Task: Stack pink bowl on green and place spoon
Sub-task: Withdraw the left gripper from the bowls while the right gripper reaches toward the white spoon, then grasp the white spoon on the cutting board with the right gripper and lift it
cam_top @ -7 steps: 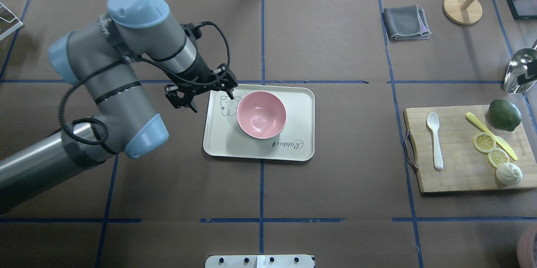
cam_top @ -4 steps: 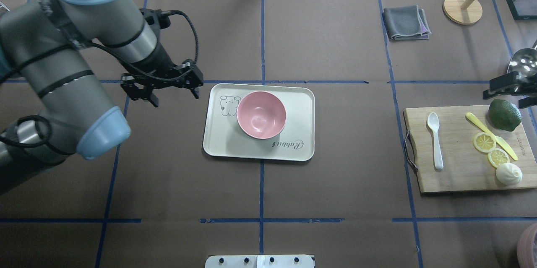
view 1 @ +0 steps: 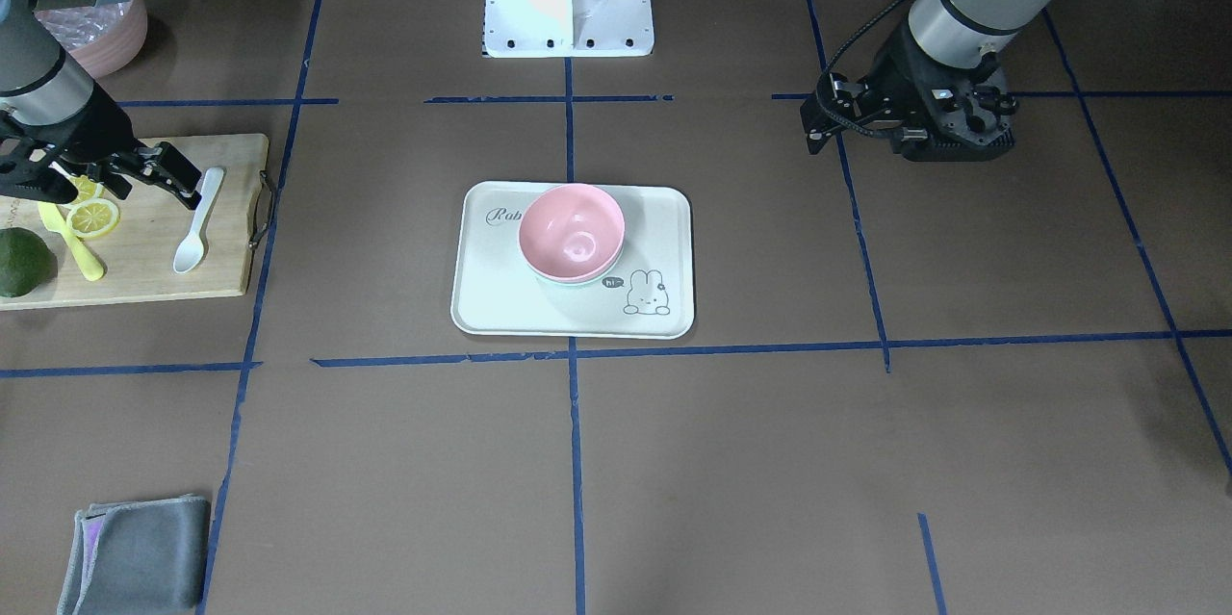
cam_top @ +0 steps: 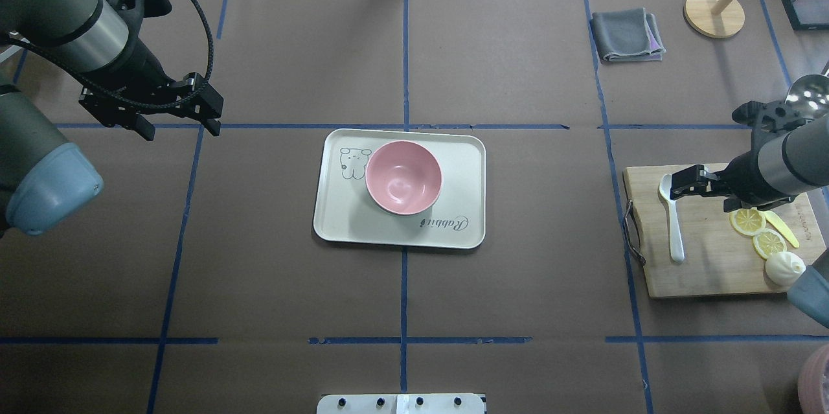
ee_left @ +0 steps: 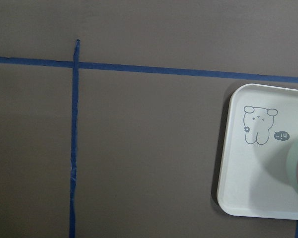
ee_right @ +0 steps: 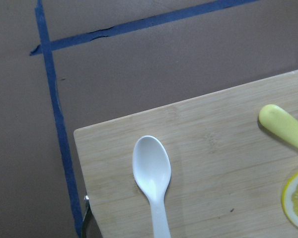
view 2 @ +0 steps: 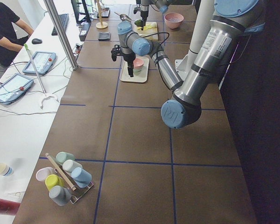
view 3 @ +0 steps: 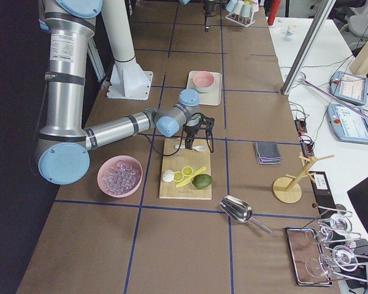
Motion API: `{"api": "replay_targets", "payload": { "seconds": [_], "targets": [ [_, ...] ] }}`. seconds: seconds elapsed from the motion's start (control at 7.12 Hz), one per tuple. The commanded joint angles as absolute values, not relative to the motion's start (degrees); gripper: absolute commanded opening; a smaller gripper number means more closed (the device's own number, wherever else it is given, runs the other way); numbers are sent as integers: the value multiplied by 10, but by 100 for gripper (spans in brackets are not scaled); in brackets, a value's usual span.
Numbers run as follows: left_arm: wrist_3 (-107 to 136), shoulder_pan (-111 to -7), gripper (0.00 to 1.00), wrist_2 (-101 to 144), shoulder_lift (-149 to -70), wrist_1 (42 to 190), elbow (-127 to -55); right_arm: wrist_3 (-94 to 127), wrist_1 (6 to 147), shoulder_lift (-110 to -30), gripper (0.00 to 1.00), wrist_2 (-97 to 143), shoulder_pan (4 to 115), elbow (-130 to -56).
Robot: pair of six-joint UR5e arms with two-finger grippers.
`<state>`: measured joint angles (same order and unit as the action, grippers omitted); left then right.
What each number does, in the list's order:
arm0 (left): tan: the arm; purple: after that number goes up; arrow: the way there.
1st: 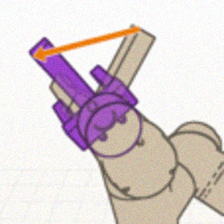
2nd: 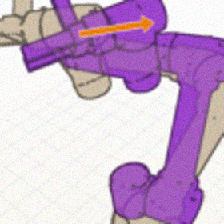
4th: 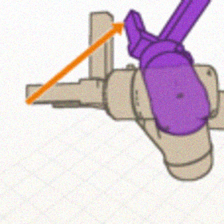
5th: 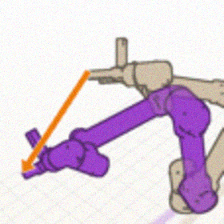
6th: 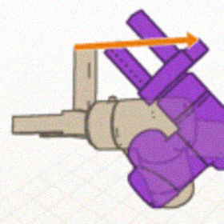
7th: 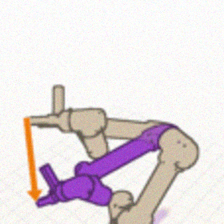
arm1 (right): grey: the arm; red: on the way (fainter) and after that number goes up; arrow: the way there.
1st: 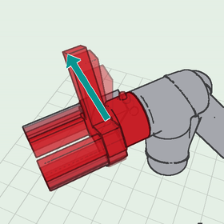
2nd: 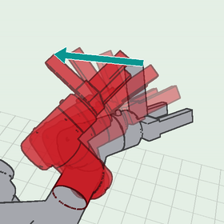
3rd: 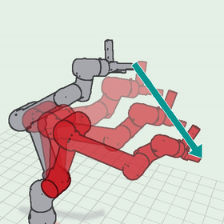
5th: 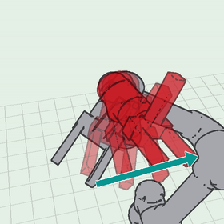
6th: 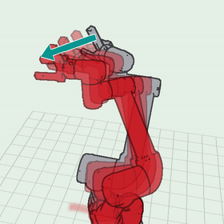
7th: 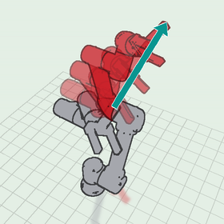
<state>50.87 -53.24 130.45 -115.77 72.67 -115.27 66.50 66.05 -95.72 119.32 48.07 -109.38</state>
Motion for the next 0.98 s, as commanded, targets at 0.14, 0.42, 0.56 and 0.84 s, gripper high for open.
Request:
{"api": "replay_targets", "payload": {
  "seconds": [0.14,0.42,0.56,0.84],
  "targets": [
    [474,-555,100,1305,-1138,727,-1155,613,661,-937,100,1192,464,-1056],
    [431,-573,100,1305,-1120,726,-1157,601,661,-935,100,1191,457,-1043],
    [430,-575,100,1306,-1118,726,-1157,601,660,-922,100,1191,456,-1025],
    [429,-576,100,1305,-1117,726,-1157,606,661,-916,100,1196,456,-1024]
  ]
}}
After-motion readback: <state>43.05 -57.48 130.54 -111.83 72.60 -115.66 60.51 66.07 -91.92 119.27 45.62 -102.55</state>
